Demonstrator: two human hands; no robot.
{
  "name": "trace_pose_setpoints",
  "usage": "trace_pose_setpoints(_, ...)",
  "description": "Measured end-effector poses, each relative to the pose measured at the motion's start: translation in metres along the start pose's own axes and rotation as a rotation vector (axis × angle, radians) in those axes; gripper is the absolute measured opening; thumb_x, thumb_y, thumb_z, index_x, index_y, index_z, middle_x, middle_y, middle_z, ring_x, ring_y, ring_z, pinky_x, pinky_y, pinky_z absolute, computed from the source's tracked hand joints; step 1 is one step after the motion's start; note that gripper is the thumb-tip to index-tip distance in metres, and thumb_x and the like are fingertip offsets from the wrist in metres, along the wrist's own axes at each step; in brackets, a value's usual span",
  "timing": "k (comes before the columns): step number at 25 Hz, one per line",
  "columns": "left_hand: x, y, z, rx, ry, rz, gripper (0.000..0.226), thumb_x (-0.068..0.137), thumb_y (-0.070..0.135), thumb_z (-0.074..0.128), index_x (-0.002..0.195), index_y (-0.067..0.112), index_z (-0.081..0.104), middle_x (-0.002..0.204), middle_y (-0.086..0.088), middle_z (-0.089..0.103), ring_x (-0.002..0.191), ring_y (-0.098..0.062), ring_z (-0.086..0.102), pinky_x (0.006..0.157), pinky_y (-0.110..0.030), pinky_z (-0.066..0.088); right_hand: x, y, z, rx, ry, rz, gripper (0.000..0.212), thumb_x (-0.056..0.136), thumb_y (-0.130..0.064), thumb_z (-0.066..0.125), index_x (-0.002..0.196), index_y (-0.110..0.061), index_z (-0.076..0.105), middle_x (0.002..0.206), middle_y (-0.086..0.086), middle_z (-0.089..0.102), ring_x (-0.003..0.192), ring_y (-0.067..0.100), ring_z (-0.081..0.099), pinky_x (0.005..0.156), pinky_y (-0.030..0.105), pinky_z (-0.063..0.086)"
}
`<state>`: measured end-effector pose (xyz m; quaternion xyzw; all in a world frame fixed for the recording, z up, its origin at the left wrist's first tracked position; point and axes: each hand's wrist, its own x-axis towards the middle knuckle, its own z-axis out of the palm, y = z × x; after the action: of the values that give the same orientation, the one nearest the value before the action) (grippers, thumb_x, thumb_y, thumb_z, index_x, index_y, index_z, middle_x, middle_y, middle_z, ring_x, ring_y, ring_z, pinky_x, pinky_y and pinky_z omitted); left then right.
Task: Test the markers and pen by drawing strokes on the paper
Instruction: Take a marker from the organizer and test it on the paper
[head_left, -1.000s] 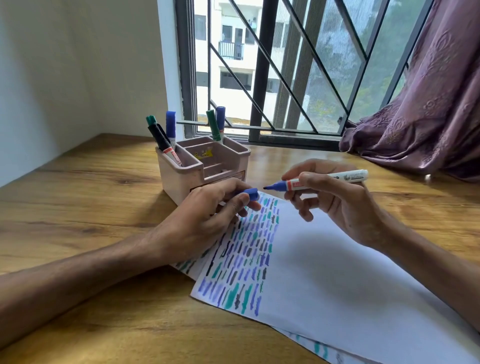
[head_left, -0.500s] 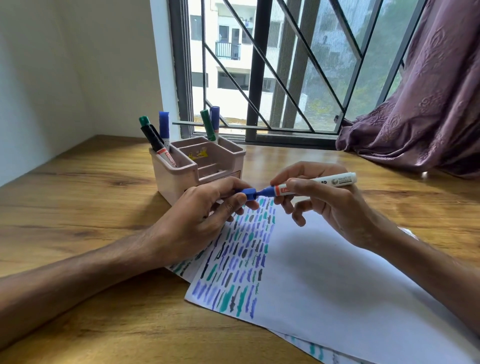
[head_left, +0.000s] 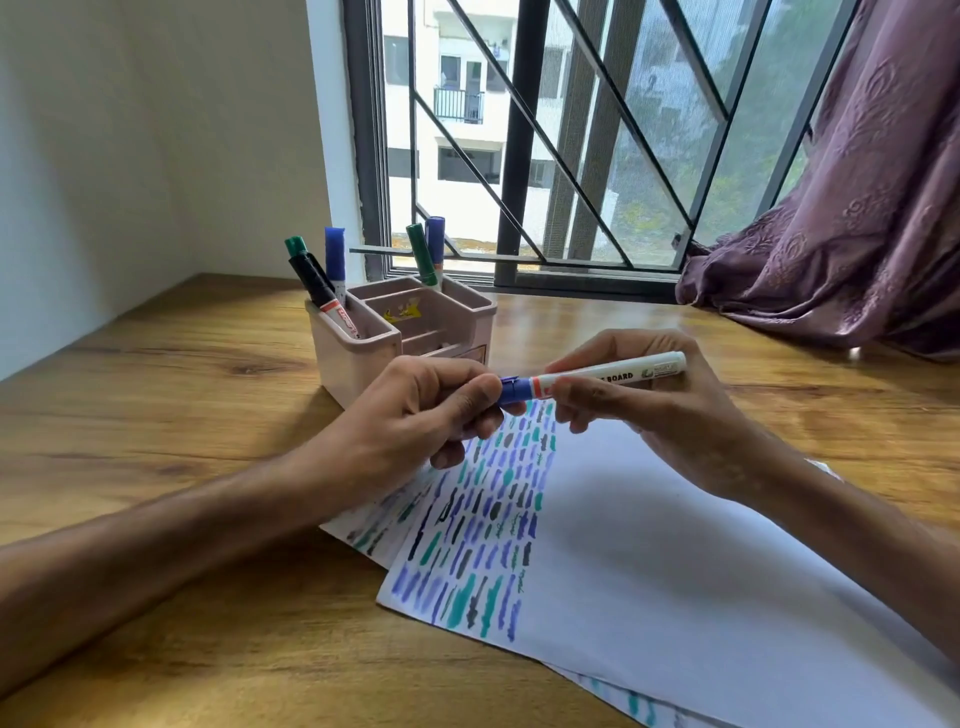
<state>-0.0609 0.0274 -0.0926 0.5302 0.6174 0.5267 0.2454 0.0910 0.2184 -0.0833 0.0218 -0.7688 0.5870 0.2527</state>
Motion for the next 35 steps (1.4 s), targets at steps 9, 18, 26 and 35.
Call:
trace_pose_setpoints(9, 0.009, 0.003, -0.003, -0.165, 0.058, -0.08, 0.034, 0.093, 0.028, 0.052, 0.11, 0.004, 0.068, 0.066, 0.003, 0.059, 0.055, -0.007, 0.047, 0.047, -0.018, 0.042, 0.0, 0.0, 0.003, -0.051, 0.007, -0.016, 0.026, 0.08, -0.01, 0.081, 0.104, -0.002, 0.079, 0.088, 0.022, 0.079, 0.074, 0.023, 0.074, 0.065, 0.03, 0.061)
trace_pose_setpoints(18, 0.002, 0.013, -0.004, -0.015, 0.274, 0.112, 0.034, 0.086, 0.032, 0.063, 0.111, 0.008, 0.068, 0.074, 0.0, 0.072, 0.052, -0.006, 0.058, 0.045, -0.018, 0.048, 0.0, 0.007, 0.001, -0.119, -0.04, 0.039, 0.032, 0.081, -0.018, 0.081, 0.11, -0.004, 0.08, 0.092, 0.026, 0.078, 0.072, 0.026, 0.053, 0.06, 0.028, 0.043)
trace_pose_setpoints(26, 0.002, 0.021, 0.001, 0.151, 0.35, 0.236, 0.028, 0.087, 0.023, 0.066, 0.111, 0.007, 0.067, 0.086, 0.003, 0.073, 0.062, 0.004, 0.066, 0.055, -0.008, 0.05, 0.003, 0.011, 0.001, -0.167, -0.054, 0.018, 0.025, 0.085, -0.016, 0.08, 0.107, -0.006, 0.081, 0.096, 0.017, 0.081, 0.082, 0.02, 0.066, 0.072, 0.039, 0.051)
trace_pose_setpoints(35, -0.002, 0.012, 0.005, 0.417, 0.38, 0.281, 0.028, 0.092, 0.03, 0.066, 0.118, 0.021, 0.065, 0.097, 0.009, 0.073, 0.091, 0.001, 0.072, 0.069, -0.016, 0.059, 0.005, 0.017, 0.001, -0.483, -0.093, -0.073, 0.011, 0.092, -0.018, 0.079, 0.103, -0.018, 0.081, 0.093, -0.006, 0.082, 0.083, 0.016, 0.074, 0.074, 0.042, 0.06)
